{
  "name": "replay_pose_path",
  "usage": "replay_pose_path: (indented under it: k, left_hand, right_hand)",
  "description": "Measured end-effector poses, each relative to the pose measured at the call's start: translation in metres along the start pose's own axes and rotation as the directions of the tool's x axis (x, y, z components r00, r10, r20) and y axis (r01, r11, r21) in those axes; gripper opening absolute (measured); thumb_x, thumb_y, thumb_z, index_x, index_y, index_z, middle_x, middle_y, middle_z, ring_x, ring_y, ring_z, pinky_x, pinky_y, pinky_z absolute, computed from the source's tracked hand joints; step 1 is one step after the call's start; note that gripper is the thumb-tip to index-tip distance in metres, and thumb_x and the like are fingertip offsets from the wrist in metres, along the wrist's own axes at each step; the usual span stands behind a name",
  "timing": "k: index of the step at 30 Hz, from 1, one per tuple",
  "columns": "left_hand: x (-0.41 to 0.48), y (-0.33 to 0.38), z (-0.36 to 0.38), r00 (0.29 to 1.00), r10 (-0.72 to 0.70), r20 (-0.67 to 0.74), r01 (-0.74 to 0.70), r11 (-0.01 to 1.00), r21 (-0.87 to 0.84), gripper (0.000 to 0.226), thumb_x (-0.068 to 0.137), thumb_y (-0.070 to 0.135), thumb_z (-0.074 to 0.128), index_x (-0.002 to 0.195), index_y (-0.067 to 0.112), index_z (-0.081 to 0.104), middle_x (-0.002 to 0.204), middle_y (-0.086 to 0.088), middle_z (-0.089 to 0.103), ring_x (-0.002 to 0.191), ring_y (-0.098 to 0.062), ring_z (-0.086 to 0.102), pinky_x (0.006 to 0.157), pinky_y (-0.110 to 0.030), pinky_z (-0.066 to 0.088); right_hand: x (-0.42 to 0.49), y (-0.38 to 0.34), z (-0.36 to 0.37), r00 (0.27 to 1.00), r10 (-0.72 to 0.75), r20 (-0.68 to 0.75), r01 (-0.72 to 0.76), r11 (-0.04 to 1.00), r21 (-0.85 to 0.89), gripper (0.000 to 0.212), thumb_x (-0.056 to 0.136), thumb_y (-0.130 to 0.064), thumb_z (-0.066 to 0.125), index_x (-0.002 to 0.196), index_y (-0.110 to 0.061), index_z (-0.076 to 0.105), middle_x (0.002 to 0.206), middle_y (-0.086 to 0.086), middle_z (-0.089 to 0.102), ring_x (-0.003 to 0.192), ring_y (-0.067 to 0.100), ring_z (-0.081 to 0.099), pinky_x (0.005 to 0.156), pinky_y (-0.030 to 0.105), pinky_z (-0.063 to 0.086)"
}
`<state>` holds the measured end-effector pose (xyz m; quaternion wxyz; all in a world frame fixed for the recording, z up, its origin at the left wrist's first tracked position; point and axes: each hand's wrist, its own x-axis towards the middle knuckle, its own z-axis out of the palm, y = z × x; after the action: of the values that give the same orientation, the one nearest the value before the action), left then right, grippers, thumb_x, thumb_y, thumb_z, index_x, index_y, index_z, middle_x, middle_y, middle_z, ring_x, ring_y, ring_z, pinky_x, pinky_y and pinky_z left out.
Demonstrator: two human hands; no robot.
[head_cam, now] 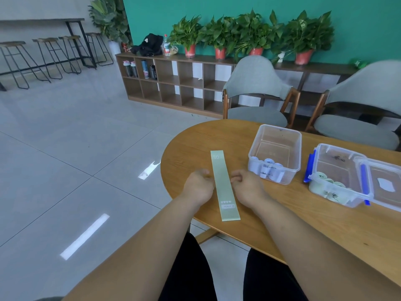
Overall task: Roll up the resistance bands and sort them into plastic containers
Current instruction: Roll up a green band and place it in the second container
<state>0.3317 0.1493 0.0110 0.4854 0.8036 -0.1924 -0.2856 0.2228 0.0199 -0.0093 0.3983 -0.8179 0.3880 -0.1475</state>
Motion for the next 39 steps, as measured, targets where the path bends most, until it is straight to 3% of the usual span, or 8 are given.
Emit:
replay_pose_path:
  k: [4,7,11,15,18,26,33,39]
  left_hand:
    - [-0.018,-0.004,0.009,0.999,0.037,0.024,-0.037,0.999,0.001,0.030,0.100,0.020,0.054,0.130,0.024,0.056,0.106,0.001,0.075,0.095,-0.017,0.072,0.092,-0.041,0.060]
    - [-0.023,-0.006,0.013,0.996,0.082,0.022,-0.082,0.997,-0.014,0.042,0.104,0.012,0.050,0.145,0.020,0.051,0.111,0.006,0.072,0.099,-0.012,0.069,0.086,-0.031,0.056]
    - [-0.027,-0.010,0.014,0.995,0.084,-0.050,-0.088,0.993,-0.075,0.041,0.104,0.013,0.050,0.145,0.018,0.053,0.102,0.012,0.071,0.101,-0.012,0.071,0.097,-0.036,0.057]
    - [-0.034,-0.028,0.017,0.965,0.205,-0.161,-0.187,0.975,0.121,0.036,0.104,0.016,0.052,0.140,0.019,0.057,0.107,0.011,0.073,0.101,-0.010,0.070,0.093,-0.034,0.058]
    - [-0.042,-0.035,0.019,0.944,0.311,-0.108,-0.284,0.936,0.209,0.038,0.103,0.011,0.052,0.140,0.021,0.057,0.114,0.009,0.073,0.101,-0.006,0.066,0.081,-0.015,0.049]
    - [-0.040,-0.048,0.015,0.894,0.447,-0.043,-0.426,0.874,0.234,0.051,0.097,0.010,0.064,0.146,0.024,0.055,0.120,0.011,0.072,0.102,0.002,0.064,0.084,-0.005,0.046]
    - [-0.038,-0.062,0.015,0.847,0.530,-0.040,-0.510,0.833,0.216,0.051,0.096,0.011,0.068,0.143,0.027,0.059,0.116,0.016,0.070,0.107,-0.002,0.063,0.091,-0.019,0.054]
    - [-0.039,-0.065,0.010,0.820,0.570,0.060,-0.566,0.789,0.239,0.044,0.088,0.018,0.079,0.129,0.029,0.068,0.120,0.019,0.065,0.112,-0.004,0.060,0.093,-0.018,0.051]
  right_hand:
    - [-0.011,0.005,-0.003,0.998,-0.042,0.037,0.042,0.999,0.004,0.034,0.098,-0.016,0.050,0.126,-0.021,0.068,0.117,-0.006,0.075,0.108,0.012,0.068,0.098,0.033,0.054]
    - [-0.018,0.009,-0.005,0.996,-0.075,0.038,0.072,0.996,0.058,0.039,0.094,-0.012,0.048,0.127,-0.020,0.067,0.118,-0.005,0.074,0.110,0.012,0.068,0.102,0.041,0.055]
    - [-0.031,0.017,-0.011,0.991,-0.131,-0.019,0.132,0.989,0.073,0.033,0.094,-0.009,0.057,0.122,-0.021,0.070,0.112,-0.013,0.074,0.106,0.001,0.067,0.102,0.027,0.052]
    - [-0.047,0.031,-0.012,0.978,-0.195,-0.076,0.191,0.980,-0.057,0.037,0.088,-0.015,0.060,0.121,-0.028,0.072,0.104,-0.016,0.074,0.103,0.004,0.065,0.096,0.025,0.052]
    - [-0.054,0.042,-0.008,0.949,-0.306,-0.082,0.289,0.943,-0.166,0.041,0.084,-0.022,0.058,0.121,-0.031,0.073,0.107,-0.019,0.071,0.111,0.011,0.060,0.098,0.034,0.052]
    - [-0.054,0.053,-0.005,0.910,-0.402,-0.104,0.364,0.893,-0.266,0.037,0.090,-0.020,0.065,0.125,-0.030,0.072,0.117,-0.017,0.069,0.119,0.014,0.049,0.106,0.039,0.045]
    - [-0.059,0.057,-0.006,0.892,-0.417,-0.178,0.376,0.899,-0.224,0.024,0.086,-0.028,0.064,0.105,-0.038,0.075,0.101,-0.025,0.068,0.107,0.008,0.052,0.097,0.046,0.048]
    - [-0.056,0.052,-0.010,0.920,-0.377,-0.104,0.368,0.925,-0.098,0.026,0.072,-0.047,0.059,0.092,-0.045,0.075,0.091,-0.027,0.068,0.099,0.002,0.058,0.096,0.043,0.050]
